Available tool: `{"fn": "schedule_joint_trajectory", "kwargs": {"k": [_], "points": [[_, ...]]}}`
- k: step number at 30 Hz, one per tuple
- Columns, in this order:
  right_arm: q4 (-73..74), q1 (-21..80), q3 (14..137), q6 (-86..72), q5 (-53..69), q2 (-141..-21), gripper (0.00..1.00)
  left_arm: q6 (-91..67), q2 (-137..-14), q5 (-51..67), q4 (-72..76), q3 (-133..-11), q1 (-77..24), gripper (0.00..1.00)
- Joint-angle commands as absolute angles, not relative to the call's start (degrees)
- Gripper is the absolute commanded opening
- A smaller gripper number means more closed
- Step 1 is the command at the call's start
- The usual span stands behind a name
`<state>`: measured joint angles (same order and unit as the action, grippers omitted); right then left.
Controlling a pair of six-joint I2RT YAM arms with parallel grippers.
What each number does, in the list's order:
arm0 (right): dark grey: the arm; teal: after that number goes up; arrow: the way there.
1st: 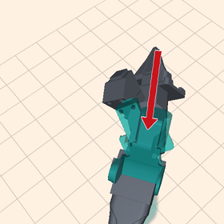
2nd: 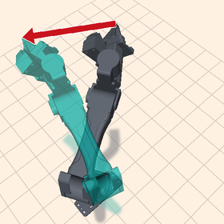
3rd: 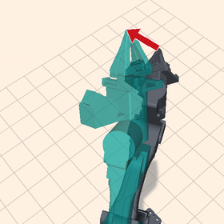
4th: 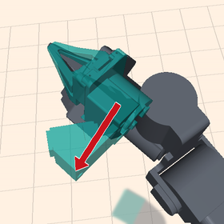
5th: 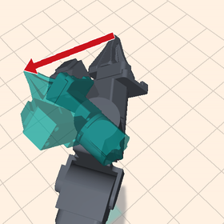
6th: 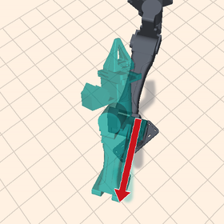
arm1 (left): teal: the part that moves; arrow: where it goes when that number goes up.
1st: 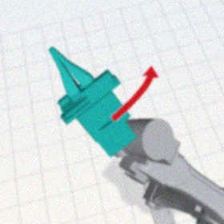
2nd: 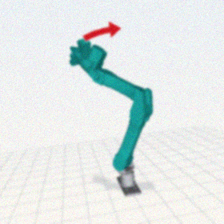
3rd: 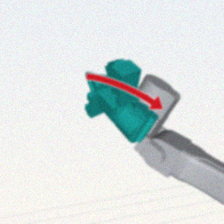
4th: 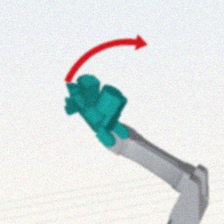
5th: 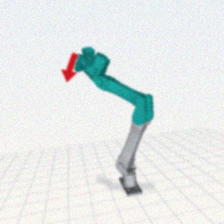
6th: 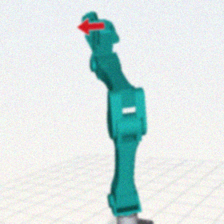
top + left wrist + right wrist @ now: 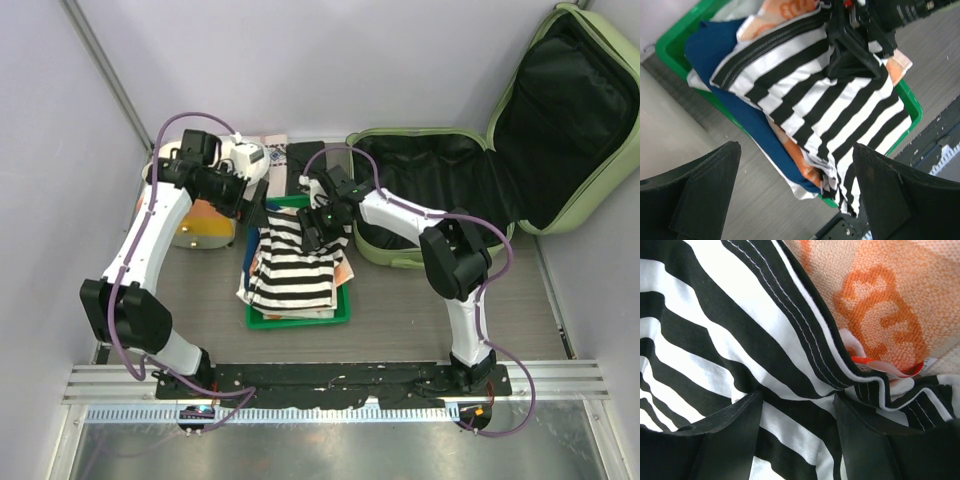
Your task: Open, take out, and arrange the luggage
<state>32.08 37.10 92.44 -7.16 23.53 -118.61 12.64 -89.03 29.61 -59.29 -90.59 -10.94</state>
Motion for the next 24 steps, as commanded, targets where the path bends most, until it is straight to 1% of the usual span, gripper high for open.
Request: {"fn": "schedule_joint_trajectory", "kwargs": {"k": [1,4,6,8,9,10,11,13,16,18,22,24], "points": [[32.3,37.4,90.9,-6.3,26.4,-114.1,0.65,16.9,-84.8,30.8,-64.5,-88.5,-10.7,0.97],[32.0,35.0,94.4,-7.6,29.8,-112.2,0.66,21.8,-85.1,33.0,-70.4,-88.2,-12.0,0.93],[31.8,33.0,99.5,-9.0,32.9,-111.9,0.66,26.8,-85.1,31.1,-73.5,-87.0,-15.8,0.86],[32.4,30.1,106.0,-8.8,33.0,-112.8,0.66,30.1,-85.0,30.0,-74.8,-85.2,-19.0,0.78],[32.9,29.4,108.1,-8.0,32.4,-113.4,0.66,30.7,-84.8,29.6,-74.6,-84.5,-21.8,0.76],[33.1,28.8,109.9,-7.3,31.6,-115.1,0.66,31.4,-84.7,30.2,-74.2,-83.8,-22.8,0.72],[33.9,28.4,113.2,-5.2,30.3,-116.0,0.66,32.0,-84.3,30.7,-72.4,-82.2,-23.3,0.71],[34.0,28.1,115.3,-4.6,27.9,-118.3,0.66,32.8,-84.1,31.1,-70.2,-80.5,-25.3,0.67],[31.7,28.1,117.8,-5.2,25.9,-123.3,0.63,34.7,-85.3,27.4,-67.1,-78.5,-30.0,0.61],[30.5,28.1,120.0,-5.1,25.2,-127.4,0.62,34.6,-87.0,26.4,-65.5,-77.5,-32.3,0.6],[30.1,28.7,122.8,-0.6,24.2,-131.9,0.63,32.3,-91.6,25.4,-64.2,-77.2,-32.4,0.55],[30.8,28.7,124.6,-0.4,24.8,-134.2,0.64,31.6,-93.9,26.3,-66.3,-77.9,-31.8,0.51]]}}
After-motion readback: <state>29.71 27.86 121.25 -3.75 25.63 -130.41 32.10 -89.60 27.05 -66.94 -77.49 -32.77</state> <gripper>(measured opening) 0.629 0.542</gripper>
